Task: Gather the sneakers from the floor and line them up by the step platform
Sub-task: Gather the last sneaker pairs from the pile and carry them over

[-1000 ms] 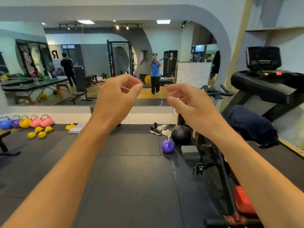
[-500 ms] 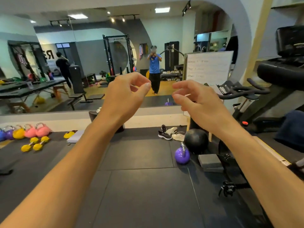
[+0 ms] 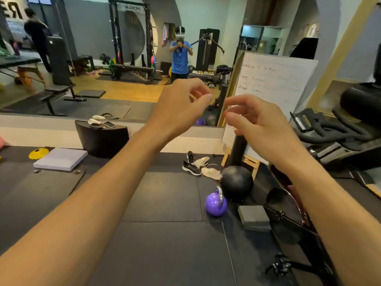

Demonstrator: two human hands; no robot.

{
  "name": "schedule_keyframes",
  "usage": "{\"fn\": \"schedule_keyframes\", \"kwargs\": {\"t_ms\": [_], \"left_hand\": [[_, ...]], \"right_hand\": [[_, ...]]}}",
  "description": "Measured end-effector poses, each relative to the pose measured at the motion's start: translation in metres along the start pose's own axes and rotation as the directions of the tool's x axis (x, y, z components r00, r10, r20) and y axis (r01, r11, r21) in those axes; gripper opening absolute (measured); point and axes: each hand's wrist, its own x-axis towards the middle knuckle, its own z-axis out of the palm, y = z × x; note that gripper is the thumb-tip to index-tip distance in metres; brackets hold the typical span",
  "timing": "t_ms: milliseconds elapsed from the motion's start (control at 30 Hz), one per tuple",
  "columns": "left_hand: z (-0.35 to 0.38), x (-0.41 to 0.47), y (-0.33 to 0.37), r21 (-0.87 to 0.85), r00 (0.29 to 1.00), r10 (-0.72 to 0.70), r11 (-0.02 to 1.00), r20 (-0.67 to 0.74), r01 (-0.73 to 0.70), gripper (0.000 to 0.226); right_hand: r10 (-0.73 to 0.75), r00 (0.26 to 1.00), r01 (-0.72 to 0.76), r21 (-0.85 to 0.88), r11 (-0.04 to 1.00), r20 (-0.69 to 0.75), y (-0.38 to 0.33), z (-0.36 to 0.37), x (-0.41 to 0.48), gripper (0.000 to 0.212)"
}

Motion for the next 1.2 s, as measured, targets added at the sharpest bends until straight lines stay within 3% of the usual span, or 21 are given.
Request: {"fn": "schedule_keyframes", "kwargs": {"t_ms": [333,767,1200], "left_hand": [[0.087,0.15,-0.164,-0.03,0.997,-0.001,1.0,0.082,0.003,0.01],[0.164,0.356,-0.369,0.032,0.986,-0.037,0.999,0.16,0.032,0.014],[0.329,0.536,-0.559,-0.149,0.94,-0.096,0.977,0.328,0.152,0.016]], "right_hand": [[0.11,0.993,-0.109,0.022,0.994,-0.033,0.127,0.086,0.179,0.03],[0.177,0.983,-0.181,0.079,0.98,0.052,0.279,0.201,0.43,0.031],[0.418,0.905,-0.417,0.028,0.908,-0.078,0.445,0.28,0.62,0.028]]}}
